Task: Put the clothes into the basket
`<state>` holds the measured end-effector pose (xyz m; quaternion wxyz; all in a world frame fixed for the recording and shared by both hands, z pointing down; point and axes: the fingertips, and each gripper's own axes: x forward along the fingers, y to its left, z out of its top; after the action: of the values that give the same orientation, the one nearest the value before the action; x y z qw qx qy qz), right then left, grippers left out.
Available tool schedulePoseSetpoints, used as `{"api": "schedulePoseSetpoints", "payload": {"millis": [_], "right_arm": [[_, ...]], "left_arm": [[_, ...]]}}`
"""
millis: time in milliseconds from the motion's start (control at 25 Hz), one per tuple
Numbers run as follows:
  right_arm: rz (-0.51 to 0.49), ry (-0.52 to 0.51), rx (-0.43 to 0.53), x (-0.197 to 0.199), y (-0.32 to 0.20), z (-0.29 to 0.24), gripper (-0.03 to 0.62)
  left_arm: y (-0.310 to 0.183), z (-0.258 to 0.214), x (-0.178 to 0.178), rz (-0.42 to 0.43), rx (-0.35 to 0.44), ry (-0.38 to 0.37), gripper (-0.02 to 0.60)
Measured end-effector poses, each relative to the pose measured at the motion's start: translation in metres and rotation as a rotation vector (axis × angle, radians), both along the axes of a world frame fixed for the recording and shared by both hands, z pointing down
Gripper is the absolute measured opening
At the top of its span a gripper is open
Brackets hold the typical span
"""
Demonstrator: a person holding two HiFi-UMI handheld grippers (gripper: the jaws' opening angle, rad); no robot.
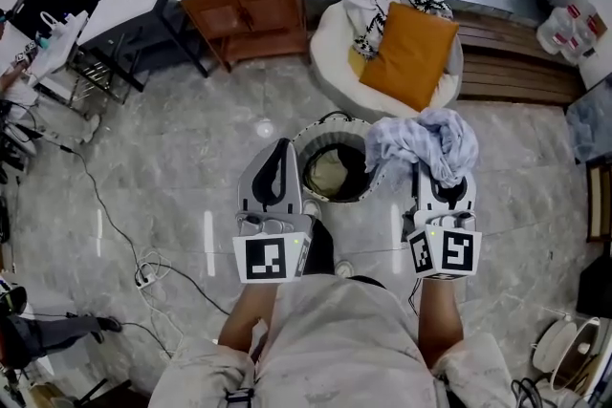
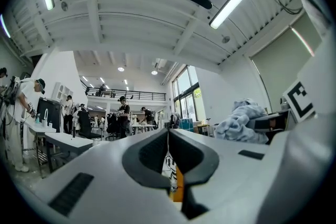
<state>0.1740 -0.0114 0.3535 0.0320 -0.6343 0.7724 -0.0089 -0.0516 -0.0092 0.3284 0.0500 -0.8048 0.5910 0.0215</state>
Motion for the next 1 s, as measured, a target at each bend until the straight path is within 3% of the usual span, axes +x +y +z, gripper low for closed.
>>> {"api": "schedulePoseSetpoints", "payload": {"millis": [360, 560, 840, 1000], "right_arm": [[0.015, 0.040, -0.050, -0.040, -0.086, 0.006, 0.161], [0.037, 0.056, -0.124, -0.065, -0.127, 0.025, 0.161], [0.057, 0.080, -0.208, -0.087, -0.172, 0.057, 0.161], [0.053, 0.075, -0.253, -0.089, -0.191, 0.073, 0.161]], "left_arm": [[-0.099, 0.003, -0.032, 0.030, -0.009, 0.015, 0.008], [-0.151, 0.015, -0.058, 0.045, -0.024, 0.040, 0.008], [-0.207, 0.037, -0.074, 0.096, -0.053, 0.066, 0.005], [-0.229, 0.043, -0.068, 0.160, -0.031, 0.054, 0.005]]}}
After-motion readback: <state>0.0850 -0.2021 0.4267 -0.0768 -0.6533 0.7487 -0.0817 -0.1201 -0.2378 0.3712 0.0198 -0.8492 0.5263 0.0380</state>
